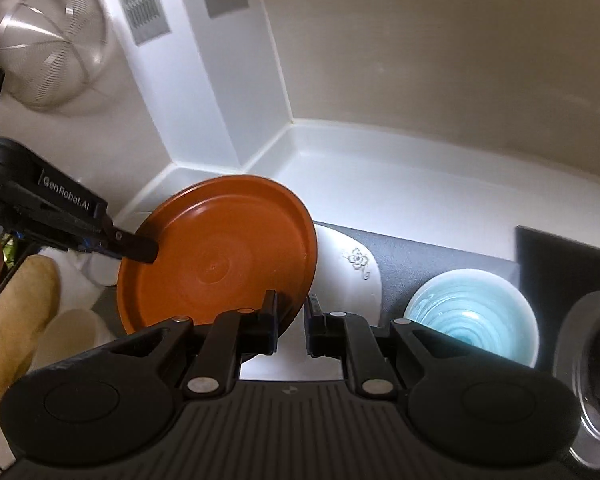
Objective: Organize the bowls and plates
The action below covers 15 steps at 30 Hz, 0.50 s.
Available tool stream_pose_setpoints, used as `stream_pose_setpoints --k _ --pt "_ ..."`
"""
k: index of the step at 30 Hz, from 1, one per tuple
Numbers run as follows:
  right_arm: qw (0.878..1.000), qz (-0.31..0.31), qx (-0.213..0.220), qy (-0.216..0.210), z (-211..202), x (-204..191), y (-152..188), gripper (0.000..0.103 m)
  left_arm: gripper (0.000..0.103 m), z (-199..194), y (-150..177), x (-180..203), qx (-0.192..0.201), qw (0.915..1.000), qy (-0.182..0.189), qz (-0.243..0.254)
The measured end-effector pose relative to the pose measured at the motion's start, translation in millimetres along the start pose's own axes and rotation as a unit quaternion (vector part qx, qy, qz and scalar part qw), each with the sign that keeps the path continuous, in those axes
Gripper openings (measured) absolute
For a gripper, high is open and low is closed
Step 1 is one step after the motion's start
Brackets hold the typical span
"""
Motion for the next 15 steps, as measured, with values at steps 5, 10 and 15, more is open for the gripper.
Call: stream_pose_setpoints --k 5,10,15 --pt "1.0 0.004 -0.019 0.001 33 5 4 0.012 0.01 39 3 -6 -0.017 0.9987 -0.044 0.021" --pt "0.999 -0.006 -0.035 0.014 60 10 10 0.012 0.008 69 5 -17 -0.041 0.9981 -0.046 0.006" --pt "0.998 -0.009 -0.049 0.027 71 16 22 0.012 0.007 81 9 -13 -0.043 0.998 -0.04 0.023"
Point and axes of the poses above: each gripper's, at about its wrist camera, not at the fingertips, and z roughly the way its jaws point, x to its right, y to its underside, the point moved 9 cm from there along z, roughly the way its jaws point, and after that the axes turned 4 degrees about y, right-handed, at the moved point
